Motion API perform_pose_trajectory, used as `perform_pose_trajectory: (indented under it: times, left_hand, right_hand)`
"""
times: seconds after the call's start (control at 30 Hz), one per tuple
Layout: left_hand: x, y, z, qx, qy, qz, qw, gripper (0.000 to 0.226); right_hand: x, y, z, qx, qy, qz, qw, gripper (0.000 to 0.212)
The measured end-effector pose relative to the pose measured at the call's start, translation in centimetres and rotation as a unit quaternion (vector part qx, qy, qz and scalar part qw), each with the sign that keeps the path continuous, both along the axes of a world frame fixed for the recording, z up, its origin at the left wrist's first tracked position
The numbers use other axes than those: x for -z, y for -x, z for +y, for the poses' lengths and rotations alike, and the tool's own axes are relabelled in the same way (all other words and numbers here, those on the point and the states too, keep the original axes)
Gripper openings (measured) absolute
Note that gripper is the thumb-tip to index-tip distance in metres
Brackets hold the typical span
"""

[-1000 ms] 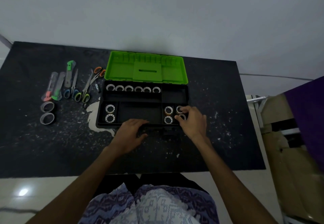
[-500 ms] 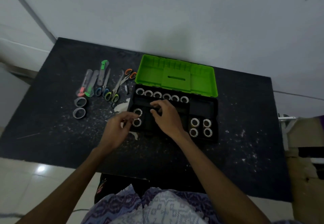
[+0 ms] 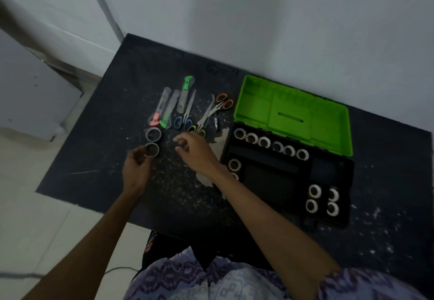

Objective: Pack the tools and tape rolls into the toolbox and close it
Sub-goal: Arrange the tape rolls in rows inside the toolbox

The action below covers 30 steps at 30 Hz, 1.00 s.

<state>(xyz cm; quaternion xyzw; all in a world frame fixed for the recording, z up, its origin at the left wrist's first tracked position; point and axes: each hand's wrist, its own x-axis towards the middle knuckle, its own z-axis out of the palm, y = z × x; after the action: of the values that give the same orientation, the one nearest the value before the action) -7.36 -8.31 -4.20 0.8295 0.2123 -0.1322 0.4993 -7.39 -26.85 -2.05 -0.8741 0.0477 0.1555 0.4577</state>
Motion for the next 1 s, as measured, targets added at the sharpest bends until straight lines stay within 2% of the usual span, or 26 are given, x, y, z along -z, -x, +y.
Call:
perform_pose_trajectory:
  times: [0.2,0.33,0.5,0.63,0.77,0.9,1.0]
  left_hand:
    - [1.3,-2.4,2.1,0.011,0.001,0.048,0.999,0.048]
    - [2.1,-3.1,2.9,0.056,-0.015,0.067,0.996,0.052]
    - [1.9,-3.4,3.3,0.075,0.003,0.063,0.995,0.043]
    - [1.8,-2.6,3.6,0.077,0.034,0.03,0.996,0.033]
    - [0.9,-1.7,1.9,0.12,0.037,-0.027,0.992,0.025]
    - [-0.5,-0.6,-2.6,0.182,0.038,-0.088,0.979,0.028]
    - [-1.2,0.3,-7.1,0.259,0.01,-0.15,0.954,0.037]
  right_hand:
    - [3.3,-2.0,7.3,-0.013,0.028,0.107,0.994,0.049]
    - [4.3,-2.5,10.0,0.015,0.062,0.087,0.994,0.058]
    - [4.6,-3.1,10.8,0.031,0.086,0.051,0.994,0.052]
    - [4.3,-2.4,9.1,0.044,0.085,0.008,0.995,0.042]
    - [2.6,-1.8,5.4,0.115,0.062,-0.03,0.991,0.046]
    - [-0.3,-0.3,0.3,0.178,0.036,-0.077,0.98,0.04]
    - [-1.8,1.9,-4.5,0.232,0.035,-0.093,0.968,0.038]
